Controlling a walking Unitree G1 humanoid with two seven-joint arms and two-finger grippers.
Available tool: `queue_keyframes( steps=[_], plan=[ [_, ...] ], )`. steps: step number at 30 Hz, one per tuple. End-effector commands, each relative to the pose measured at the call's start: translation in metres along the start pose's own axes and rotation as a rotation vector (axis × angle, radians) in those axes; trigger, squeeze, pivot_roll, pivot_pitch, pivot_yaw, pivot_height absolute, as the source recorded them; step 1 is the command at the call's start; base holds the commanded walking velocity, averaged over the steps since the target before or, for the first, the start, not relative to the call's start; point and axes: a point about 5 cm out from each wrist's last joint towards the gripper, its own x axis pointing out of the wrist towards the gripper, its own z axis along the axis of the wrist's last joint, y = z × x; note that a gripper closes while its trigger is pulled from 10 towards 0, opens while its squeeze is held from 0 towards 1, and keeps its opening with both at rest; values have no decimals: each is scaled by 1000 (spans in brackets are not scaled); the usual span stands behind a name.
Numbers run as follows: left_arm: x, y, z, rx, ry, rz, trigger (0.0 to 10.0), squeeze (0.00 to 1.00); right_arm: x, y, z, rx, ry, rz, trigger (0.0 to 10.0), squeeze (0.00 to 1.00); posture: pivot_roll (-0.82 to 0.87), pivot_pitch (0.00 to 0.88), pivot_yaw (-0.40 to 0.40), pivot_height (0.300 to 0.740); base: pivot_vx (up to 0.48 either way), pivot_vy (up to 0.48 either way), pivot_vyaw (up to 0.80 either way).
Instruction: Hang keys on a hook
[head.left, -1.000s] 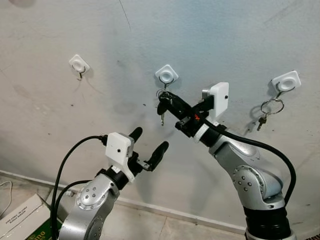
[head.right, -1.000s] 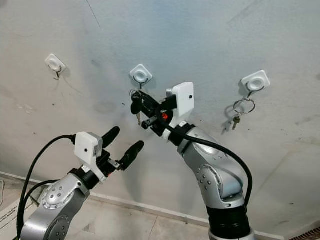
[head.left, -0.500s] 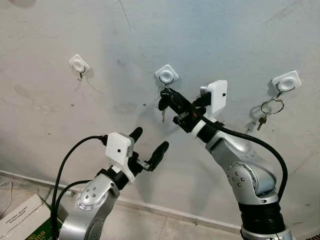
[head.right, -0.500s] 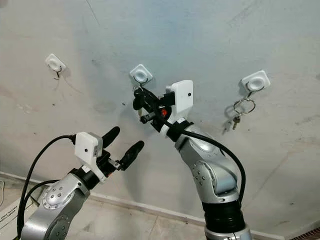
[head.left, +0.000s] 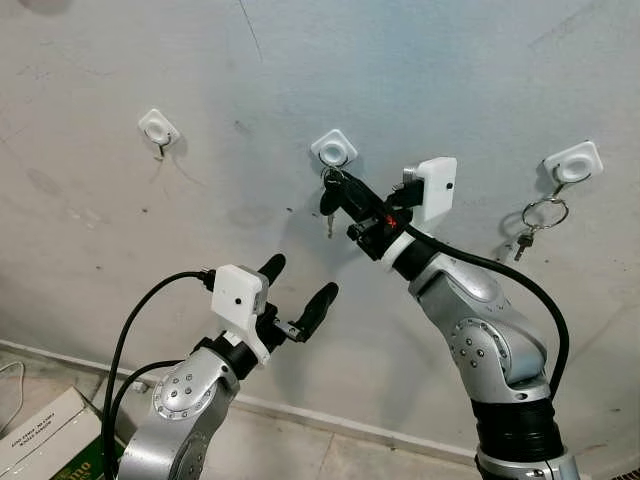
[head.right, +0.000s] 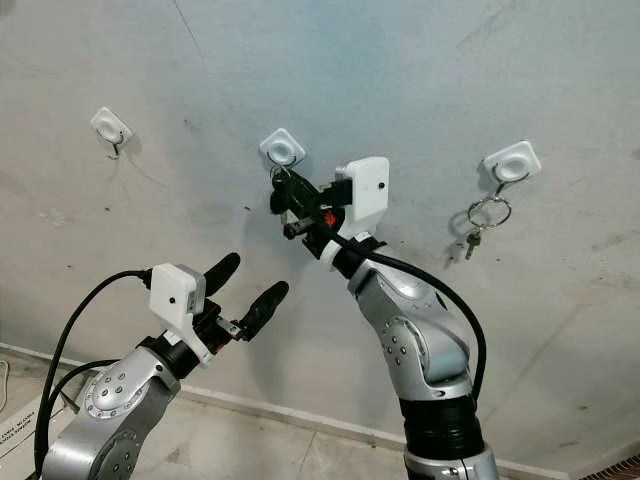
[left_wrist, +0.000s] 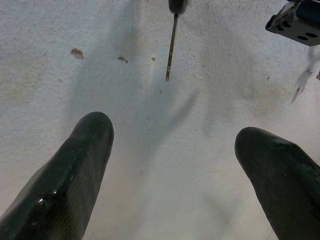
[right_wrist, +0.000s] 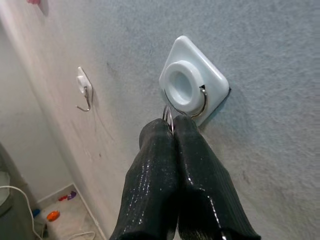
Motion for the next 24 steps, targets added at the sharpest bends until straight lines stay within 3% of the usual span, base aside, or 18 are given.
queue_keyframes(
  steps=[1,24],
  plan=[
    [1,0,1,6,-2,-8,10000,0,3,-1,3,1,-12,-10,10000,0,-61,0,59,740,0,0,0],
    [1,0,-1,10,8,-7,10000,0,-2,-11,-20,31,97,-121,10000,0,-64,0,61,740,0,0,0]
  ],
)
